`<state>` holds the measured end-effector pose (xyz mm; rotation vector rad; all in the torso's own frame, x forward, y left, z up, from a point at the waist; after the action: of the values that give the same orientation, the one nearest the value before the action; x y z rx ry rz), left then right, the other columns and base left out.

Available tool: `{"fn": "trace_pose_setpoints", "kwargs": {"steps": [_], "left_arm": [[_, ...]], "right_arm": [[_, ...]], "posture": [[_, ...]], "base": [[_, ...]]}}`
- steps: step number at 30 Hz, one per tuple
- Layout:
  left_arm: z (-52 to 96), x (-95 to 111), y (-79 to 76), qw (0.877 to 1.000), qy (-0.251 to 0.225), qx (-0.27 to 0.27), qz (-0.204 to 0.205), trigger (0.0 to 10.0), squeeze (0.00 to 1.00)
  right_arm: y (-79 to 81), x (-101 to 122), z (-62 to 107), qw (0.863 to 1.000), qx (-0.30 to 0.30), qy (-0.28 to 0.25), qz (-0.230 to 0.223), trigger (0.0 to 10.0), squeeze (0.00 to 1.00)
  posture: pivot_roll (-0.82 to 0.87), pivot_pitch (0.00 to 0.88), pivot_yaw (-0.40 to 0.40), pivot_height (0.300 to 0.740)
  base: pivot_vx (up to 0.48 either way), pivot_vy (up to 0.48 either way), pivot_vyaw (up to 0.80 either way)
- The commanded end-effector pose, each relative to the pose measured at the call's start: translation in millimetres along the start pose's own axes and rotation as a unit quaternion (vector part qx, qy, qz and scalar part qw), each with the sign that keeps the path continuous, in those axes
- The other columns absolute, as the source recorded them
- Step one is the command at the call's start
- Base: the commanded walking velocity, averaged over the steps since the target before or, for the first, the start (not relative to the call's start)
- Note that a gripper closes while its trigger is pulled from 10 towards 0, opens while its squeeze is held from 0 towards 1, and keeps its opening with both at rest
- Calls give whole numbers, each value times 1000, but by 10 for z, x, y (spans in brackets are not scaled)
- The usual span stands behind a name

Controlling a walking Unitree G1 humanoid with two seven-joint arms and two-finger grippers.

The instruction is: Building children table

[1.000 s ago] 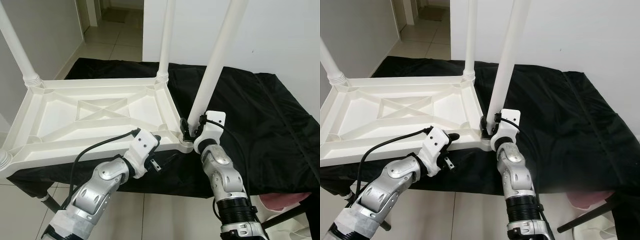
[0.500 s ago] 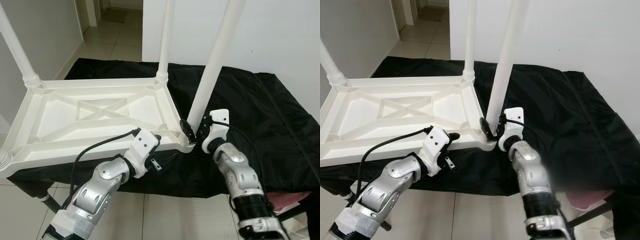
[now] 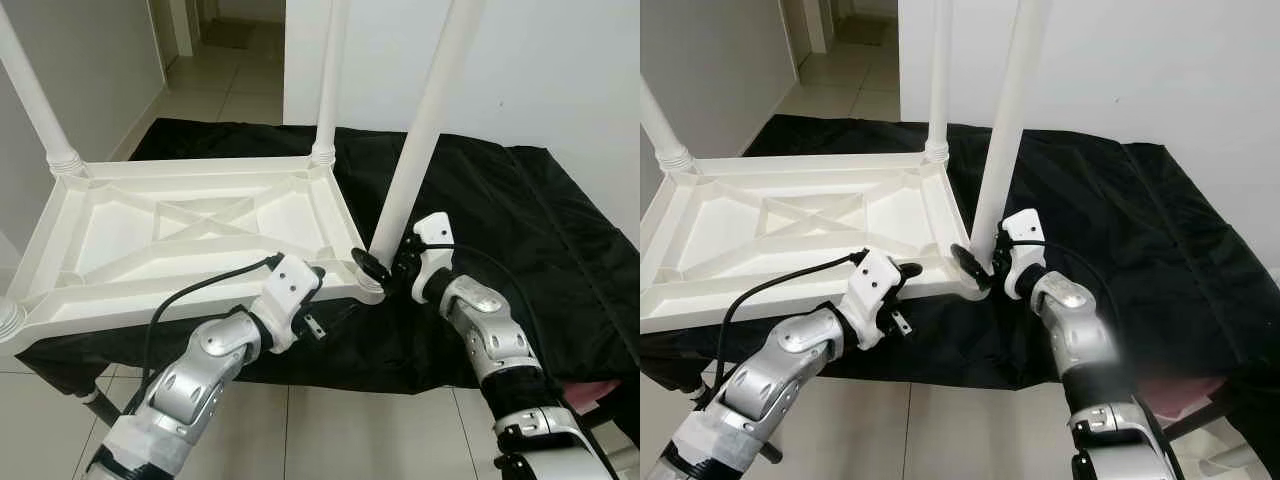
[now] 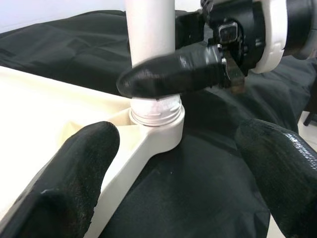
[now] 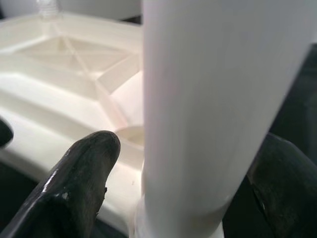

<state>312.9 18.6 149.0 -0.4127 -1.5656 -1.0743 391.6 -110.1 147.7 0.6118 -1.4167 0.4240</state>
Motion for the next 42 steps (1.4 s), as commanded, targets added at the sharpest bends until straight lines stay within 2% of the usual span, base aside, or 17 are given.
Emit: {"fn": "trace_pose_setpoints", "kwargs": {"steps": [1, 2, 3, 4, 5, 7, 9, 10, 14, 15, 16, 23, 29, 34, 36, 39, 42], "left_arm": [[14, -6, -69, 1000, -3, -30, 1, 10000, 0], [14, -6, -69, 1000, -3, -30, 1, 10000, 0], [18, -8, -64, 1000, -2, -30, 1, 10000, 0], [19, -8, -58, 1000, -2, -30, 1, 10000, 0], [19, -8, -58, 1000, -2, -30, 1, 10000, 0], [18, -2, -53, 1000, -3, -29, 1, 10000, 0], [18, -2, -53, 1000, -3, -29, 1, 10000, 0], [17, 1, -53, 1000, -3, -29, 1, 10000, 0], [18, -10, -53, 1000, -2, -29, -1, 10000, 0], [17, -10, -50, 1000, -1, -29, -1, 10000, 0], [17, -9, -49, 1000, -1, -29, -1, 10000, 0], [22, -5, -55, 1000, -2, -29, -2, 10000, 0], [23, -6, -54, 1000, -2, -28, -2, 10000, 0], [15, -8, -84, 999, -3, -32, -1, 10000, 0], [7, -8, -94, 999, -3, -35, -1, 10000, 0], [4, -8, -97, 999, -3, -36, -1, 10000, 0], [-5, 0, -93, 999, -5, -38, -3, 10000, 0]], "right_arm": [[-24, -29, 1, 1000, 7, 12, 10, 9176, 0], [-24, -29, 1, 1000, 7, 12, 10, 9176, 0], [-30, -57, -1, 1000, 11, 19, 11, 6510, 0], [-42, -72, -4, 1000, 13, 21, 12, 4824, 0], [-42, -72, -4, 1000, 13, 21, 12, 4824, 0], [-72, -90, -10, 1000, 14, 25, 11, 392, 0], [-72, -90, -10, 1000, 14, 25, 11, 392, 0], [-87, -94, -15, 999, 12, 27, 12, 0, 0], [-132, -109, -36, 1000, 8, 28, 10, 0, 0], [-140, -110, -37, 1000, 5, 28, 9, 1373, 0], [-144, -112, -42, 1000, 3, 28, 8, 10000, 0], [-163, -94, -56, 1000, -15, 16, -6, 10000, 0], [-147, -139, -47, 997, -68, -4, -35, 10000, 0], [-138, -121, -35, 991, -113, -27, -68, 10000, 0], [-147, -118, -22, 983, -158, -43, -82, 10000, 0], [-146, -118, -17, 981, -170, -48, -86, 10000, 0], [-128, -119, -8, 972, -211, -59, -88, 10000, 0]], "posture": [[21, 26, -41, 740], [21, 26, -41, 740], [23, 27, -41, 740], [25, 25, -41, 740], [25, 25, -41, 740], [27, 24, -42, 740], [27, 24, -42, 740], [30, 20, -43, 740], [34, 14, -46, 740], [35, 13, -48, 740], [37, 12, -51, 740], [39, 11, -54, 740], [39, 8, -56, 740], [29, 6, -55, 740], [25, 1, -50, 740], [25, 1, -50, 740], [24, 0, -49, 740]], "base": [[0, 0, 0], [0, 0, 0], [0, 0, 0], [0, 0, 0], [0, 0, 0], [0, 0, 0], [0, 0, 0], [0, 0, 0], [0, 0, 0], [0, 0, 0], [0, 0, 0], [0, 0, 0], [0, 0, 0], [0, 0, 0], [0, 0, 0], [0, 0, 0], [0, 0, 0]]}}
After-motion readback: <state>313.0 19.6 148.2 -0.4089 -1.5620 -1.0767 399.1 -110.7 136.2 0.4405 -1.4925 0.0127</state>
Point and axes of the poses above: a point about 5 cm out from each wrist's last joint towards the gripper, its own z axis pointing back from the gripper into the wrist, its own x axis along the axis of the wrist's last joint, y = z × x, the point moved 6 cm from there along -z, pointing out of the wrist towards the gripper, and after that the axes turned 15 degrees about -z, right-handed, at the moved point
